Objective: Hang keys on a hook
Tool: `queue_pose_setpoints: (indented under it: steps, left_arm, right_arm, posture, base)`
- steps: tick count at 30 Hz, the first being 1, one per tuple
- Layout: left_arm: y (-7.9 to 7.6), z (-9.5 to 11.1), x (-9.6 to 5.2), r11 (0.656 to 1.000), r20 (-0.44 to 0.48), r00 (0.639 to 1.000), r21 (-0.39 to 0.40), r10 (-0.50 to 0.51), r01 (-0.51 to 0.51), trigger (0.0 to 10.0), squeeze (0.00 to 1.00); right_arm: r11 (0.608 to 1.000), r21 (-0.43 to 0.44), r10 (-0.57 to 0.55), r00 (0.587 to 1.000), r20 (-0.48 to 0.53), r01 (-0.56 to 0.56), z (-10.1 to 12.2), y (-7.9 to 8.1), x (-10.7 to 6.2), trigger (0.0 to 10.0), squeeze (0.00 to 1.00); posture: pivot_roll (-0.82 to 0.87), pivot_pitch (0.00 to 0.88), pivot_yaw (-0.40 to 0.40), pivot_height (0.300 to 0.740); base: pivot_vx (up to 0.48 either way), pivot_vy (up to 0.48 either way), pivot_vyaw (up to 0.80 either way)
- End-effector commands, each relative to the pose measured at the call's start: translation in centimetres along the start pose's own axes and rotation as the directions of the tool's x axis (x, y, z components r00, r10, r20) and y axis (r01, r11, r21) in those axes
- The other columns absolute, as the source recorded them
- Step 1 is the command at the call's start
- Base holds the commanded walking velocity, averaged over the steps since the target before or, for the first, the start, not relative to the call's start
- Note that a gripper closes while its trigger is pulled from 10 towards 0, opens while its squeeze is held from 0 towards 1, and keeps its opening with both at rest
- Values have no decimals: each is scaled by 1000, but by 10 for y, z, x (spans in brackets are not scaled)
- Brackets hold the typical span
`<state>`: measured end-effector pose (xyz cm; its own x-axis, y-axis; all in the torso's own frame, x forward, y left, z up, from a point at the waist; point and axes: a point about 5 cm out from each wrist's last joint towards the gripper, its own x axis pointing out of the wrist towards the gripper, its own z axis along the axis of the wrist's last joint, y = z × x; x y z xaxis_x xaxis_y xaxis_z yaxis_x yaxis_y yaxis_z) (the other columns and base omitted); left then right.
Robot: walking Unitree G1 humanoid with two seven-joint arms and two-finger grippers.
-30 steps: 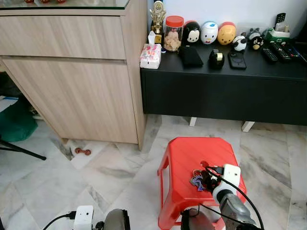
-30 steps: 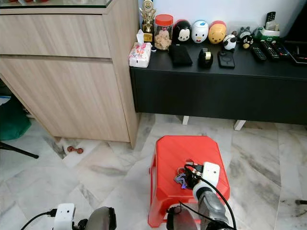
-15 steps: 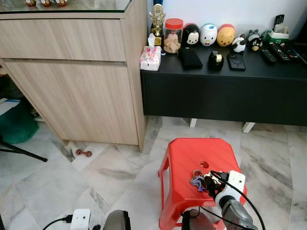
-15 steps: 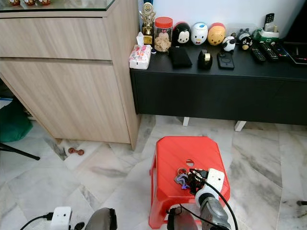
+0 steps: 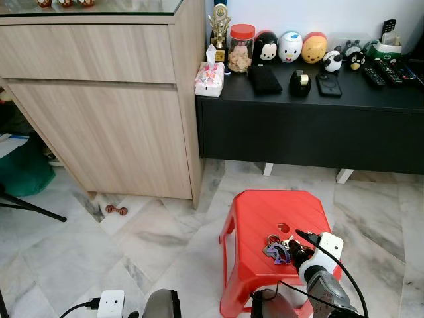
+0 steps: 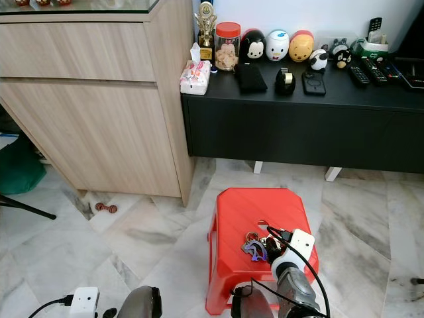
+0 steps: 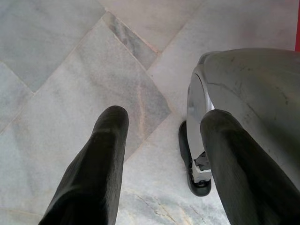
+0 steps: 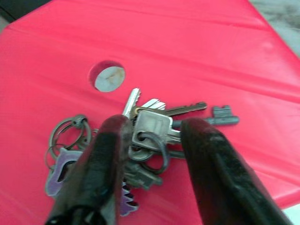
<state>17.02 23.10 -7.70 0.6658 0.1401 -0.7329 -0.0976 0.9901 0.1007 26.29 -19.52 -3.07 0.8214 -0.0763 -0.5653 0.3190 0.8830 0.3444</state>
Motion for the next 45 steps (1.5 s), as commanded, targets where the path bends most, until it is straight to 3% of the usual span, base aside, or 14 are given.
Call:
queue_pose_setpoints:
  steps: [1,3,5,6,12,13,14,23,24,25,38,39,40,45]
  left_arm:
    - [2,-3,-1,1000,-6,1000,-1,3,-3,10000,0]
    - [2,-4,-1,1000,-8,1000,0,2,-2,10000,0]
    - [2,-5,-2,1000,-11,1000,0,0,0,10000,0]
    - [2,-6,-2,1000,-13,1000,0,0,0,10000,0]
    - [1,-9,-3,1000,-21,1000,-1,0,0,10000,0]
    - [1,-9,-3,1000,-21,1000,-2,-1,1,10000,0]
    - [1,-9,-3,1000,-21,1000,-2,-1,1,10000,0]
    - [0,-10,-3,1000,-27,1000,-12,-2,1,10000,0]
    - [0,-11,-4,1000,-26,1000,-12,-3,2,10000,0]
    - [0,-11,-4,1000,-27,1000,-12,-3,3,10000,0]
    - [0,-22,-8,1000,-52,999,-11,-9,8,10000,0]
    - [0,-23,-8,1000,-54,998,-11,-10,9,10000,0]
    - [-1,-23,-8,1000,-56,998,-11,-11,10,10000,0]
    - [-3,-26,-9,1000,-58,998,-15,-16,16,10000,0]
  right_arm:
    - [1000,18,-16,1000,-8,17,-2,-5,-1,0,0]
    - [1000,19,-17,1000,-9,17,-3,-5,-2,0,0]
    - [1000,21,-17,1000,-9,17,-3,-5,-2,2392,0]
    - [1000,21,-18,1000,-11,18,-4,-5,-2,10000,0]
    - [999,39,-7,1000,-28,8,-7,-5,-3,10000,0]
    - [999,40,-1,1000,-27,2,-7,-4,-2,10000,992]
    - [999,43,4,1000,-25,-3,-7,-4,-2,10000,1000]
    - [999,39,-3,1000,0,3,-1,-4,-1,10000,1000]
    - [999,32,-1,1000,4,1,0,-3,-1,10000,98]
    - [1000,30,0,1000,4,-1,0,-3,-1,10000,0]
    - [997,50,54,998,-27,-52,-6,6,-1,10000,0]
    - [997,47,63,998,-29,-62,-7,7,-1,6314,0]
    - [996,45,74,997,-31,-73,-8,9,-1,196,0]
    - [994,33,106,993,-42,-105,-12,14,-1,0,0]
  posture:
    - [172,134,-23,615]
    - [171,138,-24,615]
    - [170,140,-25,615]
    - [170,141,-25,615]
    - [171,145,-25,615]
    - [171,146,-25,615]
    - [171,147,-26,615]
    - [167,168,-27,615]
    - [166,170,-26,615]
    - [165,174,-26,615]
    - [161,204,-28,615]
    - [160,205,-29,615]
    - [160,205,-29,615]
    - [159,220,-36,615]
  base:
    - [0,0,0]
    - [0,0,0]
    - [0,0,0]
    - [0,0,0]
    - [0,0,0]
    - [0,0,0]
    - [0,0,0]
    - [0,0,0]
    - [0,0,0]
    - [0,0,0]
    - [0,0,0]
    - [0,0,0]
    - [0,0,0]
    - [0,0,0]
